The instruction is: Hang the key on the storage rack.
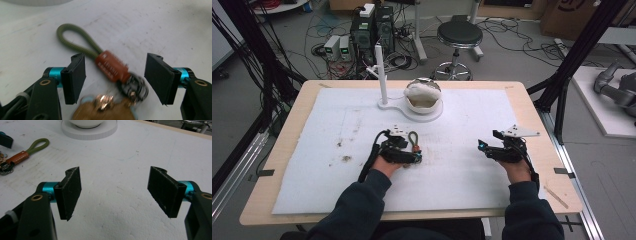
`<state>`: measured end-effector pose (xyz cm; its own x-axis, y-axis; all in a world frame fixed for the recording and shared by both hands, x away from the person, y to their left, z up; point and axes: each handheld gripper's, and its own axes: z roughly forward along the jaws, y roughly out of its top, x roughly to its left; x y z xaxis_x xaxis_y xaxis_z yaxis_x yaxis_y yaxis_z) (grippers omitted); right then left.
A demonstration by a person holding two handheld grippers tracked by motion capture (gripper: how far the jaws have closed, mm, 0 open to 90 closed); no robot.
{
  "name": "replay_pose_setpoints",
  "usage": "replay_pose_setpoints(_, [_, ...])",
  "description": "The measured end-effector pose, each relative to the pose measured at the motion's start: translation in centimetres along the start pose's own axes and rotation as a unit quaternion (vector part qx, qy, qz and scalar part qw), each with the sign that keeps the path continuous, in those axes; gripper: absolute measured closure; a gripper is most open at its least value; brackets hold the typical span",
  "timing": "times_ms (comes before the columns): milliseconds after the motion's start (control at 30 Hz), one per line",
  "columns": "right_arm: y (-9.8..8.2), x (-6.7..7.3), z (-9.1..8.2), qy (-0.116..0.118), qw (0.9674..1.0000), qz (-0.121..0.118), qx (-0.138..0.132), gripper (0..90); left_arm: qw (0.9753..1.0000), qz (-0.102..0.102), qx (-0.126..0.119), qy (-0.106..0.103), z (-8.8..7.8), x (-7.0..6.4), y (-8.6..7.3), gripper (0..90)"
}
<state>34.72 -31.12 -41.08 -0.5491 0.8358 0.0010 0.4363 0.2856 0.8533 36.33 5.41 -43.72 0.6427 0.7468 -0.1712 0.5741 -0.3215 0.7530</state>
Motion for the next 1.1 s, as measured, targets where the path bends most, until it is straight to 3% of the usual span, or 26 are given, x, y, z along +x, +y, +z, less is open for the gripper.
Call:
replay_pose_setpoints(133, [0.0,0.0,-0.1,0.004,1.0000,-0.002,-0.001,27.7,0.9982,0.018,0.027,0.050,1.9,-1.0,0.3,35.2])
replay_pose_setpoints(200, [-0.1,-0.1,-0.1,0.007,1.0000,-0.003,-0.001,27.8,0.9955,0.048,0.031,0.075,2.2,-1.8,0.3,34.3])
replay_pose_setpoints(233, [-0.1,-0.1,-0.1,0.006,1.0000,-0.002,0.000,27.8,0.9950,0.052,0.030,0.080,2.2,-1.9,0.2,34.0])
replay_pose_setpoints(333, [-0.1,-0.1,-0.2,0.007,1.0000,-0.002,-0.003,27.8,0.9956,0.058,0.029,0.068,2.0,-1.8,0.2,39.2])
replay_pose_setpoints(400, [-0.1,-0.2,-0.1,0.007,1.0000,-0.002,-0.003,27.8,0.9956,0.072,0.027,0.055,1.9,-2.0,0.2,59.1])
replay_pose_setpoints(567, [-0.1,-0.1,-0.1,0.007,1.0000,-0.002,-0.002,27.9,0.9982,0.051,0.019,0.025,1.4,-1.1,0.1,69.1])
replay_pose_setpoints(667, [-0.1,-0.2,-0.2,0.007,1.0000,0.001,-0.004,27.9,0.9994,0.030,-0.006,0.015,0.3,-0.2,0.1,69.8])
replay_pose_setpoints(767, [-0.1,-0.3,-0.3,0.005,1.0000,0.000,-0.004,27.9,0.9983,0.016,-0.056,0.008,-1.7,1.0,0.3,69.9])
replay_pose_setpoints(900, [-0.2,-0.4,-0.3,0.004,1.0000,0.002,-0.005,27.9,0.9916,0.003,-0.128,0.019,-5.0,3.2,0.8,70.0])
replay_pose_setpoints(1100, [-0.1,-0.3,-0.1,0.005,1.0000,0.004,-0.004,27.9,0.9810,-0.007,-0.188,0.048,-9.3,6.2,2.0,70.1])
